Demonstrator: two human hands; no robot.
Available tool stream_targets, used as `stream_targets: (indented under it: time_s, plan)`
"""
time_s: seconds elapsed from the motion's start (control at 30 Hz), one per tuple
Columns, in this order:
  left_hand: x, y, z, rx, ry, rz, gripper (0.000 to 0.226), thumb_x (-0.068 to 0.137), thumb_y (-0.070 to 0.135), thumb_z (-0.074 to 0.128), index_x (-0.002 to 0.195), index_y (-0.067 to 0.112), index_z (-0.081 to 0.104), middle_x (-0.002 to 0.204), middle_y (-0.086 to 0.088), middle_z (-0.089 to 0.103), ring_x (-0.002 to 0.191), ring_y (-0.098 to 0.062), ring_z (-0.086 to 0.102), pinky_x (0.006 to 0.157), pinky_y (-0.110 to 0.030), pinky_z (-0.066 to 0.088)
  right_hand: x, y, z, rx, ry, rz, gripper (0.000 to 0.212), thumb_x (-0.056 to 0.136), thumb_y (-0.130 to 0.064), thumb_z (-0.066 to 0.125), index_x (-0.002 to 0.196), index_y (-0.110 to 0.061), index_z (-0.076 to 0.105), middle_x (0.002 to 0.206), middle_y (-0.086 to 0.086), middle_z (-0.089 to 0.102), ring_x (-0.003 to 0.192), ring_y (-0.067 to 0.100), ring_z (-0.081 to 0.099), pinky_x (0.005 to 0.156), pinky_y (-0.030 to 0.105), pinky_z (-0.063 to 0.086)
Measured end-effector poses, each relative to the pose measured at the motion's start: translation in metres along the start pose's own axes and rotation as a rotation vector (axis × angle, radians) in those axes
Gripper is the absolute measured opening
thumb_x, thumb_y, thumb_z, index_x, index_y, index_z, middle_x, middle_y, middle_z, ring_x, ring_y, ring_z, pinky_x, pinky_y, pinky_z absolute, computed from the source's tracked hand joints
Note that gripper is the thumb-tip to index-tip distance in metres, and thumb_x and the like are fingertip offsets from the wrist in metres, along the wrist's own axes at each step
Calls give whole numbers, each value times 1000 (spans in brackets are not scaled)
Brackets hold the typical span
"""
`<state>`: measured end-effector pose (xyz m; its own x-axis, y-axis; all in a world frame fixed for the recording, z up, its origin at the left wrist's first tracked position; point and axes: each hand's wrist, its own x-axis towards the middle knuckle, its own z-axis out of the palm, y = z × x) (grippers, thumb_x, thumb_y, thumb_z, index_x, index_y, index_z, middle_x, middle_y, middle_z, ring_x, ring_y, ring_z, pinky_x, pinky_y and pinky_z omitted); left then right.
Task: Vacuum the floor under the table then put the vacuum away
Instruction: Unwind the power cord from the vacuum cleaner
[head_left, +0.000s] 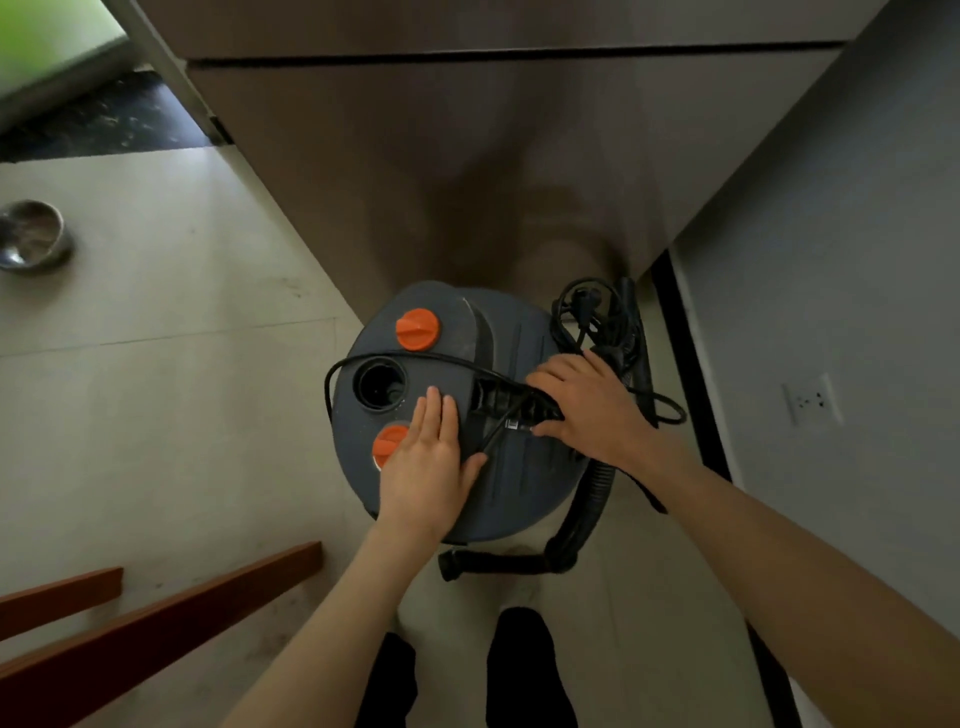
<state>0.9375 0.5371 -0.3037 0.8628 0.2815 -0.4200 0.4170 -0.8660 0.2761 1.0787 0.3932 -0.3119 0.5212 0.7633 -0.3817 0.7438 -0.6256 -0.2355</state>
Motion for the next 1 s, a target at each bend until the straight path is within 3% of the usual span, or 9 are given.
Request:
stream_targets:
  time_s: [0.17, 0.4, 0.6, 0.7, 0.8, 0.87, 0.9, 0.93, 1.0]
  plan:
    - [10, 35, 4, 107, 1, -29, 74, 98, 48, 33, 150, 7, 0, 159, -12, -2, 146, -20, 7, 114, -28, 17, 1, 35, -7, -7, 2, -15, 62, 88, -34, 64, 142, -18, 39, 147, 0, 39, 144, 19, 20, 118, 35, 15]
    - [15, 52, 5, 81, 21, -113, 74, 97, 40, 42, 149, 1, 7, 157, -17, 4, 146, -25, 12, 116, -29, 16, 4, 43, -3, 91, 56, -64, 61, 84, -27, 68, 138, -12, 45, 143, 6, 44, 141, 22, 26, 117, 35, 10]
    - [18, 47, -12, 66, -77, -159, 74, 94, 46, 46, 149, 8, 14, 158, -12, 8, 144, -23, 18, 113, -30, 21, 7, 40, -6, 113, -22, -74, 63, 89, -32, 62, 144, -17, 37, 153, 2, 31, 146, 17, 12, 117, 32, 2]
    - [24, 47, -22, 51, -49, -175, 58, 94, 46, 45, 138, 8, 39, 150, -10, 33, 133, -28, 37, 107, -34, 30, 10, 39, -14, 161, -88, -38, 70, 90, -43, 58, 149, -19, 28, 158, 0, 17, 147, 13, 2, 117, 36, -4]
    - [31, 41, -27, -5, 173, -124, 32, 92, 33, 53, 111, 9, 63, 110, -13, 63, 100, -33, 60, 89, -40, 43, 7, 41, -24, 364, -11, 30, 69, 89, -51, 55, 146, -17, 34, 157, 0, 22, 146, 13, 8, 117, 36, -3]
    - [35, 34, -21, -14, 296, -49, 32, 88, 25, 61, 112, 5, 62, 103, -16, 63, 94, -36, 61, 83, -43, 48, 2, 45, -28, 528, 156, 151, 57, 92, -44, 54, 138, -12, 47, 148, 2, 39, 142, 17, 25, 118, 39, 10]
    - [37, 30, -16, -9, 296, 2, 40, 88, 26, 59, 121, 4, 57, 114, -18, 60, 104, -37, 59, 89, -46, 47, 0, 50, -29, 561, 241, 228, 49, 94, -39, 53, 133, -9, 52, 141, 4, 47, 137, 20, 35, 116, 37, 20]
    - [38, 29, -13, -7, 230, 48, 50, 91, 33, 51, 133, 5, 48, 131, -19, 52, 121, -38, 50, 100, -48, 40, 0, 56, -29, 554, 305, 311, 43, 95, -33, 53, 128, -7, 55, 135, 7, 52, 131, 22, 41, 111, 34, 27]
    - [38, 29, -11, 14, 57, 95, 72, 90, 52, 17, 150, 12, 20, 156, -14, 16, 144, -33, 15, 115, -46, 12, 1, 67, -30, 531, 353, 494, 41, 94, -27, 55, 128, -4, 53, 131, 12, 52, 125, 26, 45, 104, 31, 31]
